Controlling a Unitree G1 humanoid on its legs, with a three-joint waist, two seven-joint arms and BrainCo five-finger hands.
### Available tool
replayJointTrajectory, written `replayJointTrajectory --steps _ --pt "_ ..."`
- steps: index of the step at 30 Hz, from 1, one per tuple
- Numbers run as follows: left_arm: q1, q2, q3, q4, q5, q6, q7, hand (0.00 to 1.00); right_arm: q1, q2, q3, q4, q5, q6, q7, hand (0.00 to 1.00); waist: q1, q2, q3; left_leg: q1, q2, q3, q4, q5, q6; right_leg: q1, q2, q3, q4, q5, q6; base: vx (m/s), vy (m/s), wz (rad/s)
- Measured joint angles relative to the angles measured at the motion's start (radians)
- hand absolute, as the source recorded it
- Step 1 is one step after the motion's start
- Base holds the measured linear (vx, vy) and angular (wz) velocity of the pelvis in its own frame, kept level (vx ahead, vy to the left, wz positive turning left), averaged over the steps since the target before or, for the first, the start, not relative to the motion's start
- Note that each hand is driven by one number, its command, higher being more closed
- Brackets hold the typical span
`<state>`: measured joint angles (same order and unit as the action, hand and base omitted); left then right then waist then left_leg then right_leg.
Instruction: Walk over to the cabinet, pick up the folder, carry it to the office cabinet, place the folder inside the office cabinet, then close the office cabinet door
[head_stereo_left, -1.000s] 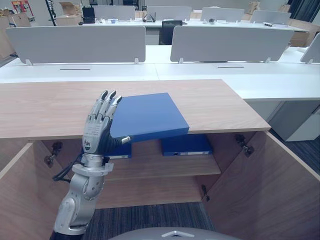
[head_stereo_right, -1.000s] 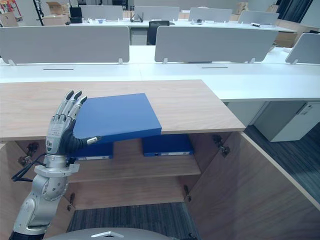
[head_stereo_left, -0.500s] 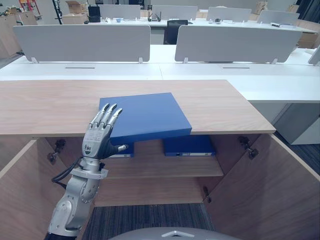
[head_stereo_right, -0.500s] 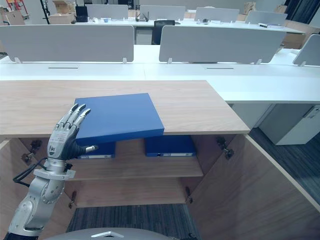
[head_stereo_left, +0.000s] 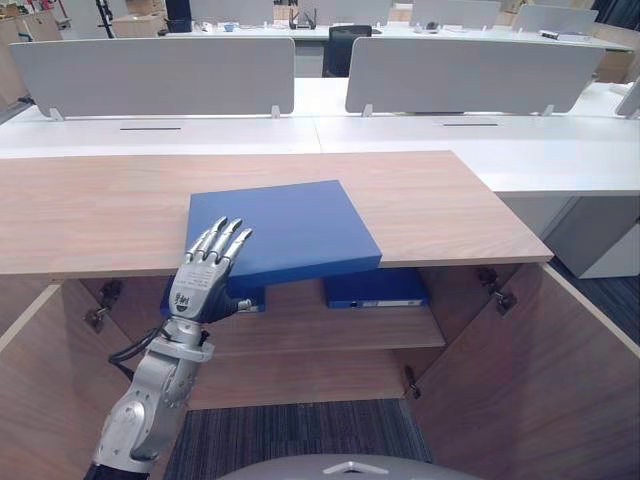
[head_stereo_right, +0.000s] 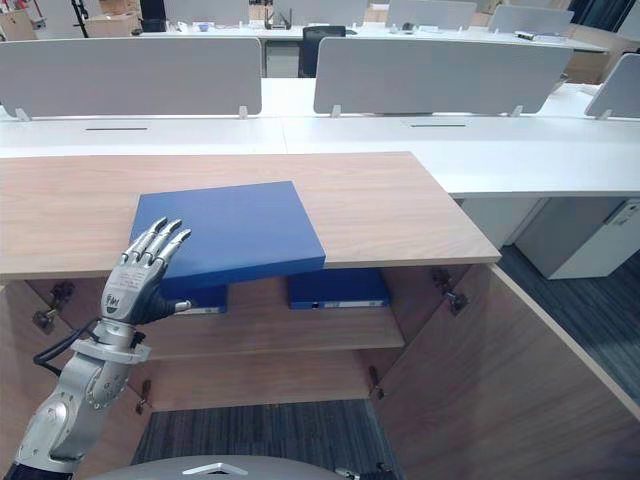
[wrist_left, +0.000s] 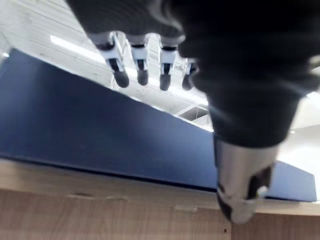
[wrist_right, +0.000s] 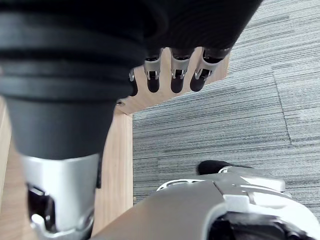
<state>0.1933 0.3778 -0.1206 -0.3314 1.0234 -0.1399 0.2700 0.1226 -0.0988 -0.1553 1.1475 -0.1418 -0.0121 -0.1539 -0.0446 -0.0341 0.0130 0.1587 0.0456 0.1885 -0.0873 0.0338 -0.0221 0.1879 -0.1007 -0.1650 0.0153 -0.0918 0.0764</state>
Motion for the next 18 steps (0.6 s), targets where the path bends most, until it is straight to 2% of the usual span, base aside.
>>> replayJointTrajectory --steps 18 --pt "0.000 0.020 -0.021 0.000 0.043 0.000 -0.016 0.00 0.000 -0.002 -0.018 0.000 0.041 0.016 0.002 0.00 -0.014 0.009 0.003 0.001 0.001 0.001 0.000 -0.002 -0.002 0.003 0.001 0.001 -0.005 -0.004 -0.007 0.00 0.000 0.00"
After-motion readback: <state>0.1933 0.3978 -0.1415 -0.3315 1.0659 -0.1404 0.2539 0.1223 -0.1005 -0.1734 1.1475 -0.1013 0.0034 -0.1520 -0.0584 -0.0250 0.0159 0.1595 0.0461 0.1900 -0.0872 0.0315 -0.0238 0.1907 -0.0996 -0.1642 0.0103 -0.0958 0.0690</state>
